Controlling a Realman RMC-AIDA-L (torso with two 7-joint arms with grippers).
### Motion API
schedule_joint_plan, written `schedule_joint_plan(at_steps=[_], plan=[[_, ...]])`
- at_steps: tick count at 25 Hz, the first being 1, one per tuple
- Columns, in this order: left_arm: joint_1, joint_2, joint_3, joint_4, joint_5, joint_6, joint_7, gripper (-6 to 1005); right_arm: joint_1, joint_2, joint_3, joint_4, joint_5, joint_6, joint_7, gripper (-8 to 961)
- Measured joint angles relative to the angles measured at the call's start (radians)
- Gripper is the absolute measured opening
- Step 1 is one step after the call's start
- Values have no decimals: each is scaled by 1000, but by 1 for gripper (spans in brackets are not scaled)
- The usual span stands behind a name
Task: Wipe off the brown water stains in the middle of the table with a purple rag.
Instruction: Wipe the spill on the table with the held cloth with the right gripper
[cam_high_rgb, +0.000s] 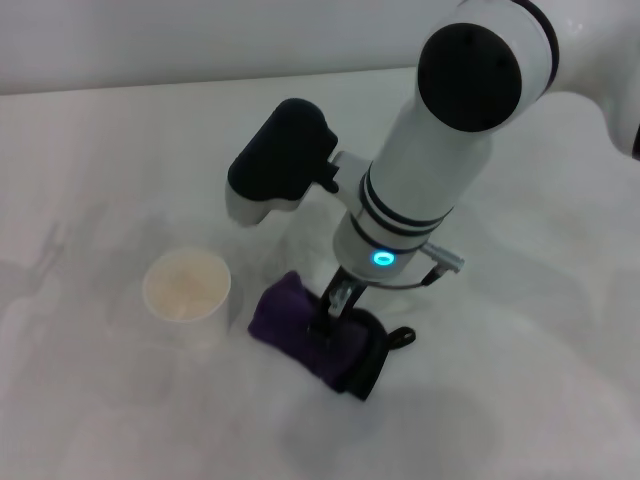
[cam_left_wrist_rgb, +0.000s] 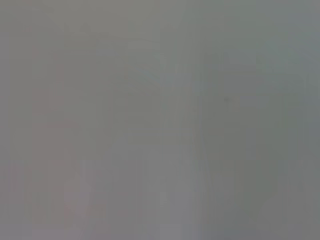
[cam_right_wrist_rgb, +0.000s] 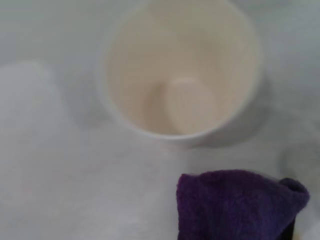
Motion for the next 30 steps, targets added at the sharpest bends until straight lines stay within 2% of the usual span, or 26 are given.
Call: schedule_joint_plan(at_steps=[3,4,12,16,20,25,30], plan=[[8,1,0,1,-4,0,0,861,7,-1,19,1,-67,8,46,124],[8,2,0,1,-5,0,0,861,8,-1,46,-7,-133,24,80,124],[4,4,0,3,1,-8,2,862,-3,-1,91,-47,-217,63,128,124],[2,5,0,2,1,-10,2,861,-6,0,56,-70,-159,69,121,124],[1,6,0,3,2,-10,2,861,5,0,-2,-65,-31,57,89,124],[0,6,0,2,2,-11,2,862,17,0,-18,-43,129,66,8,124],[0,6,0,0,1,-13,11,861,45,0,-21,18,156,58,-10,123]])
